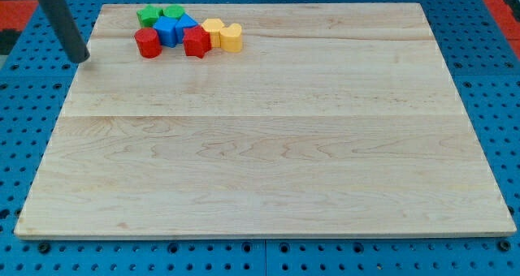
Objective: Move the green circle towards the right side of the board
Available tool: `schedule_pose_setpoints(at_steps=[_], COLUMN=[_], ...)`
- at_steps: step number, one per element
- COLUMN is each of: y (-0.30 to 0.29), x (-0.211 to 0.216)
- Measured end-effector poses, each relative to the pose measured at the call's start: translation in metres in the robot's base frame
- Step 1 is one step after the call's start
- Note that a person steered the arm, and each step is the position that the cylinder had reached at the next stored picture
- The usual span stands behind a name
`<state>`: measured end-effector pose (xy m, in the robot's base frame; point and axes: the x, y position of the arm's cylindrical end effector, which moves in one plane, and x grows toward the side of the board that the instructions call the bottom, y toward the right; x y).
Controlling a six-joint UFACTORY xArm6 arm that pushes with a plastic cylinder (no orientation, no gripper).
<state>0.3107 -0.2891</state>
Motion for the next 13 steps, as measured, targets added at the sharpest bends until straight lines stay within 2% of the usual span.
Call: schedule_pose_setpoints(at_steps=[1, 2, 3, 5, 6, 8, 11, 13], y=[0.011, 0.064, 0.124, 0.196, 0.153, 0.139, 0.304, 0.301], x=[-0.038, -0.076, -0.095, -0.091, -0.091, -0.119, -0.118, -0.108])
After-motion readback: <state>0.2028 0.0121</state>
